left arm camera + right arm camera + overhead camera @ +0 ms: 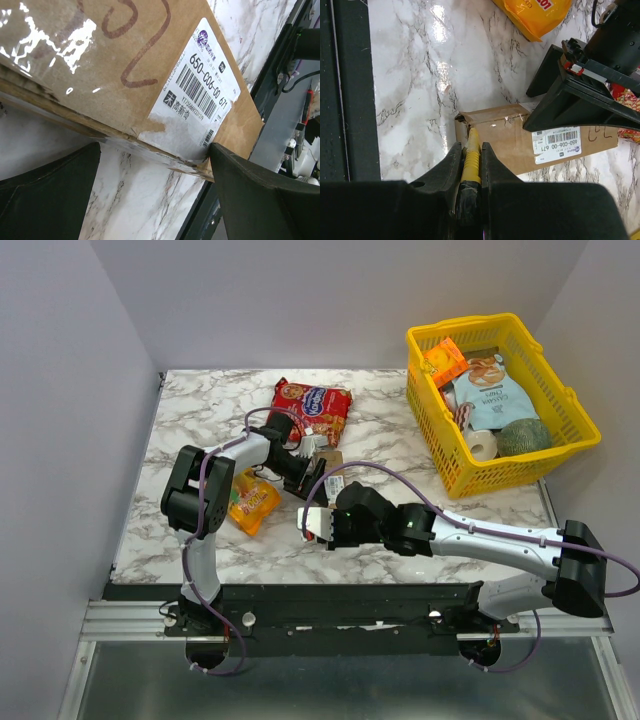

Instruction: Unpack the express box

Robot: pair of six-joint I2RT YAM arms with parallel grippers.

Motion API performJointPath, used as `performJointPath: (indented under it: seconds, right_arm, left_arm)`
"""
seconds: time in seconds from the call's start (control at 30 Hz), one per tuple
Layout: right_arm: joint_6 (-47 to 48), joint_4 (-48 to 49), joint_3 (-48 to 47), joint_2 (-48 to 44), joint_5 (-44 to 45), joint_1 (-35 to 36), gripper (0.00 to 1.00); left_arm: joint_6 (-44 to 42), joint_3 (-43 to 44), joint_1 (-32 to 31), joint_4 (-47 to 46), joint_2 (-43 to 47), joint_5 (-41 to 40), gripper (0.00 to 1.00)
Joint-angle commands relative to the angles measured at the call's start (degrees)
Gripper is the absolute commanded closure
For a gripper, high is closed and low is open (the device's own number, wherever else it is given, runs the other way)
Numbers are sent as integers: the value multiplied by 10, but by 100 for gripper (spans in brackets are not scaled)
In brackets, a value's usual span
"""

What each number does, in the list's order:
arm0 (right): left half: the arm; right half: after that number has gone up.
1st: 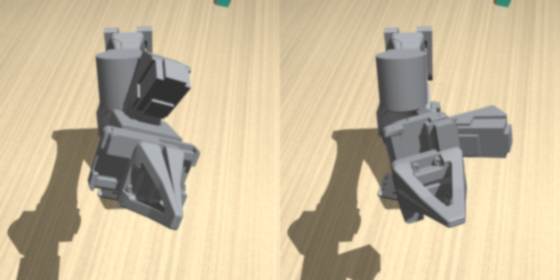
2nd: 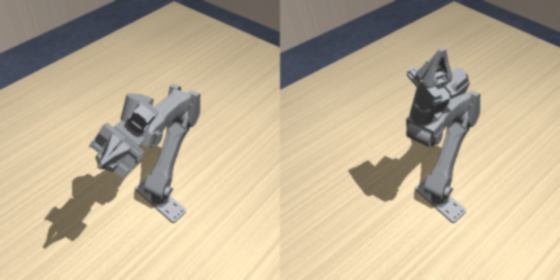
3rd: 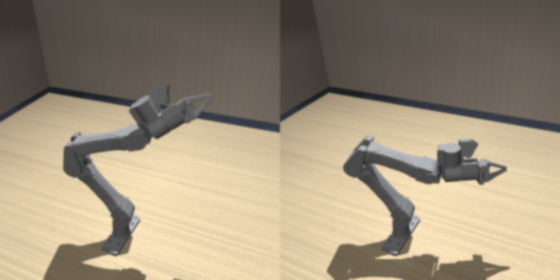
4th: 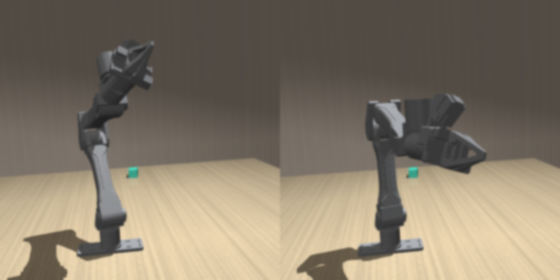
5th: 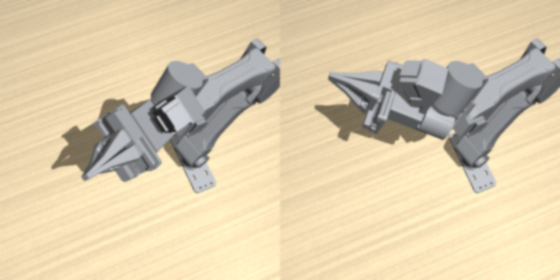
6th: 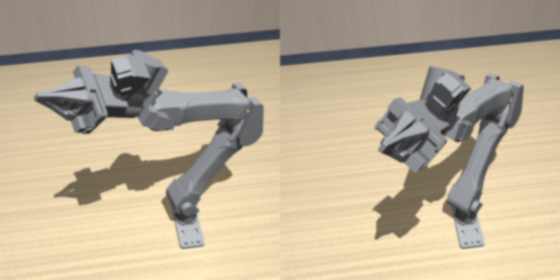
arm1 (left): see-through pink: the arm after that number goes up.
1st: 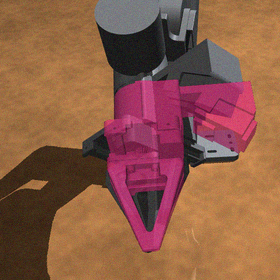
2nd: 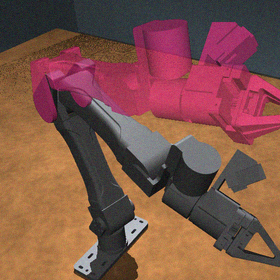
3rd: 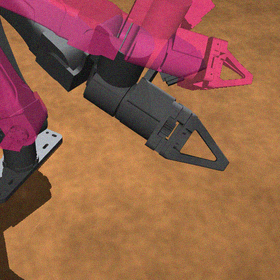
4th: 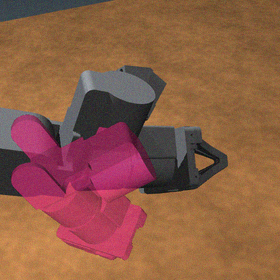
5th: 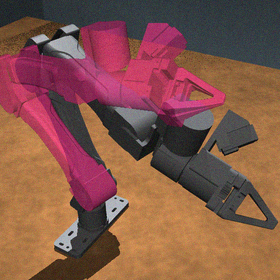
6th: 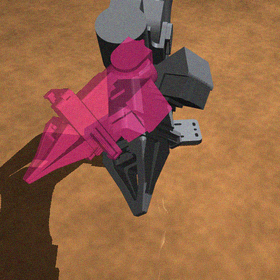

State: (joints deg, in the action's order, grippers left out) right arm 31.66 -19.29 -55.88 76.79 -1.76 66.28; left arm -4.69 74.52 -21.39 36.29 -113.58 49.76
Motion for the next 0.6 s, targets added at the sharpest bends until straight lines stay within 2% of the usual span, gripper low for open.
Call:
performJointPath:
  seconds: [0.0,0.57]
  right_arm:
    - [17,14,2,0,13,0,100]
    - [122,-33,45,-48,6,-37,99]
  left_arm:
    - [-33,-9,-8,-11,-39,-87,2]
    - [-50,-3,-11,-3,-53,-97,2]
